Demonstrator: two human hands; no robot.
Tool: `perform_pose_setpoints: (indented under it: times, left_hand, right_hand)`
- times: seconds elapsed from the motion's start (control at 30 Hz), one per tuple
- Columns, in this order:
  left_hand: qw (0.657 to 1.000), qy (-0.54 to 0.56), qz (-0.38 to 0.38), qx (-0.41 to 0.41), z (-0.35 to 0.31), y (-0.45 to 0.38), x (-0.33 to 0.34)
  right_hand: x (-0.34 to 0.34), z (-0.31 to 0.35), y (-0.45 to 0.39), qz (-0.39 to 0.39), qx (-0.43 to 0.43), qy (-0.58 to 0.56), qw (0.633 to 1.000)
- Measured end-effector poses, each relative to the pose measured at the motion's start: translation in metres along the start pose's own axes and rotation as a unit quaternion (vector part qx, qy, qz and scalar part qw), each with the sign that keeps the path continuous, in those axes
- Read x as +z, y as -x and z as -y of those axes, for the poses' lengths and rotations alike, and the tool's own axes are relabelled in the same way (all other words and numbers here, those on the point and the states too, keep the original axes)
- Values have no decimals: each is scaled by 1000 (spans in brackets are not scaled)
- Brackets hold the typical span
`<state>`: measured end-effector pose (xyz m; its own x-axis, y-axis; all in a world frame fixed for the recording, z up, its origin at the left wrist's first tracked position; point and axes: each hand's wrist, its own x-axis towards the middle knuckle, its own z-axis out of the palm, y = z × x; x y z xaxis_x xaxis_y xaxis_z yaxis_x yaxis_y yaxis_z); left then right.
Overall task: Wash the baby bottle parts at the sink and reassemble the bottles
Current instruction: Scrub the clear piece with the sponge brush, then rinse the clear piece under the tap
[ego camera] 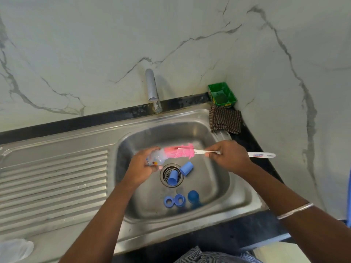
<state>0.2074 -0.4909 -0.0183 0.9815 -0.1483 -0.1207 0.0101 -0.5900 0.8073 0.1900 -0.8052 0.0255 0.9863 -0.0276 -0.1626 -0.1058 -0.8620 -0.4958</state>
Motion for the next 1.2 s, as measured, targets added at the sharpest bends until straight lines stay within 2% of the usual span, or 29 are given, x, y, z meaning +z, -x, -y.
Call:
perform_pose_setpoints:
  times: [0.1,0.23,0.47,0.6,0.73,0.87,1.07,1.13,1.2]
  left_hand:
    - [996,19,-64,-64,13,-7,-8]
    - [992,51,-79,-85,9,-13,1]
    - [993,85,-33,-72,-20,-17,47]
    - [990,118,-26,-71,-27,-23,63]
    - [977,182,-52,-94,-31,-31,68]
    - [972,200,-69,-100,-33,-42,65]
    - [972,203,-80,-85,-40,-56,56]
    - [970,213,-85,-86,-41,-61,53]
    - [965,228,-91,-91,-42,-65,50]
  right_hand:
    - [-7,-19,-7,-43,30,-52,997]
    - [0,-36,-19,-100,50,-64,992]
    - [4,-58,-45,-211,139,-88,964]
    - [2,-73,-57,-215,184,-84,955]
    - [5,-84,-62,-208,194,-50,958]
    - [4,-82,-63,-213,160,-10,964]
    - [13,-45,-64,-233,103,130,958]
    - [16,-25,-74,-220,39,122,967]
    - [21,-1,-88,-170,-44,22,984]
